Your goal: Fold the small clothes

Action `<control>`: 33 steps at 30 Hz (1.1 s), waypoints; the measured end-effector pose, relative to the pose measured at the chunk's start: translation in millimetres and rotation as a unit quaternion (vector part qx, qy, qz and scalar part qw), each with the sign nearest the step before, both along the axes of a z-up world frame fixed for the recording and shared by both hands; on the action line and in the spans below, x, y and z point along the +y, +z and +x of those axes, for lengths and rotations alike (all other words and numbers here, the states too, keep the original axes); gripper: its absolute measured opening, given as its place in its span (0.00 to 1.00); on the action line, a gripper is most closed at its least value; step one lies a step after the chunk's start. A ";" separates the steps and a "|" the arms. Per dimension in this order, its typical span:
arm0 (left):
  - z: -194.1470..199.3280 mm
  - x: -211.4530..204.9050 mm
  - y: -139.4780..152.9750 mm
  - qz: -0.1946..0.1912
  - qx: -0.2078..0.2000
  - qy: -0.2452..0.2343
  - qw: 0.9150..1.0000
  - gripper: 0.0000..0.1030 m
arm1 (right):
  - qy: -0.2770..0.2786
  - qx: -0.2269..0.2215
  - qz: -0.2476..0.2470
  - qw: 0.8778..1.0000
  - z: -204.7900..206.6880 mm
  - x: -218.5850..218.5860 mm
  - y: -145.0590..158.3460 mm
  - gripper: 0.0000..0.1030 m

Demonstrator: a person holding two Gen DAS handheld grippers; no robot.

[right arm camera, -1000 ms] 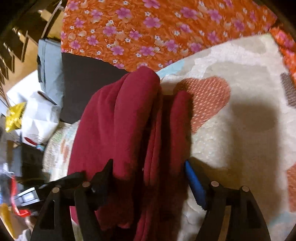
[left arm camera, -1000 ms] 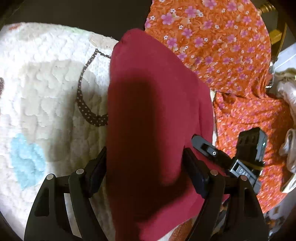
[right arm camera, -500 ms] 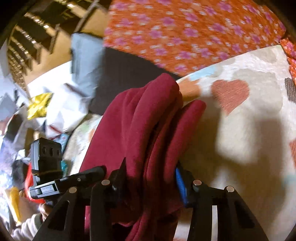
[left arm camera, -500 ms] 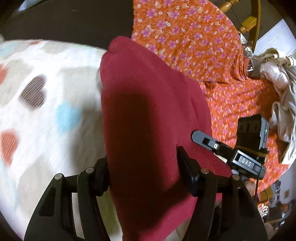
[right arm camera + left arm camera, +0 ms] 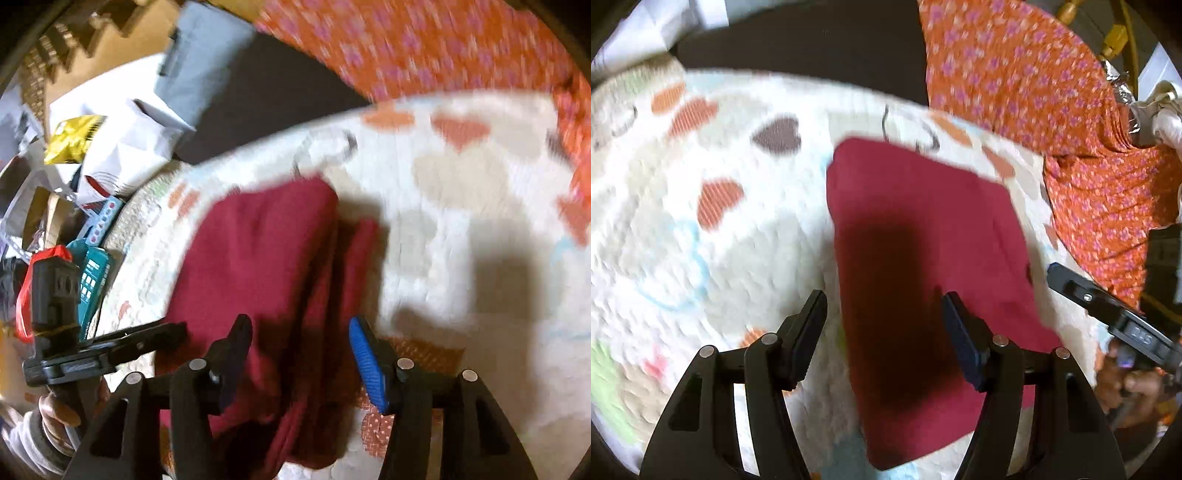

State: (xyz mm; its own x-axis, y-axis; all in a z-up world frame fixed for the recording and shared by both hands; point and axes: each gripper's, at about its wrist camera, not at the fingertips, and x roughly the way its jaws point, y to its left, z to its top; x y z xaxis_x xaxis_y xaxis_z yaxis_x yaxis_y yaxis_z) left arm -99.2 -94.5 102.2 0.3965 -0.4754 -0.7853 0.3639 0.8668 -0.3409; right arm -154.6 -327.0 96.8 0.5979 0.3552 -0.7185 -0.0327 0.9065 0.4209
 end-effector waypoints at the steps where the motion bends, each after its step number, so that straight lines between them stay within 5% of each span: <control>1: 2.9 -2.7 1.4 -0.001 0.002 0.002 1.000 0.63 | 0.006 -0.008 -0.010 1.000 1.1 3.6 8.5 0.46; 6: 19.5 -9.2 -14.4 0.009 0.020 0.013 1.000 0.63 | 0.052 -0.014 -0.073 0.996 22.8 39.3 15.4 0.30; 11: 17.8 -18.4 -30.3 0.022 0.021 -0.001 1.000 0.70 | 0.048 0.033 -0.135 0.989 50.7 38.0 -28.0 0.15; 15: 11.7 -24.3 -31.1 0.037 0.004 -0.006 0.999 0.70 | 0.031 0.026 -0.094 0.995 42.8 22.3 -29.5 0.15; 23: 1.3 -32.6 -27.8 0.065 -0.033 -0.004 0.997 0.70 | 0.054 0.000 -0.097 0.994 -14.1 44.8 10.6 0.16; 33: -14.1 -36.3 -25.6 0.089 -0.064 0.007 0.994 0.70 | 0.056 0.021 -0.155 0.986 -46.7 66.1 -30.3 0.17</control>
State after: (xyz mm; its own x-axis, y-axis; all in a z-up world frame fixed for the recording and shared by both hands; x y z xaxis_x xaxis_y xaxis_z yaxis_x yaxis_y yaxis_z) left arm -113.3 -130.7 76.6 0.5047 -0.3269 -0.7990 0.3824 0.9144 -0.1325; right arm -201.3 -261.0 66.6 0.5350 0.1760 -0.8263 -0.1278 0.9837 0.1267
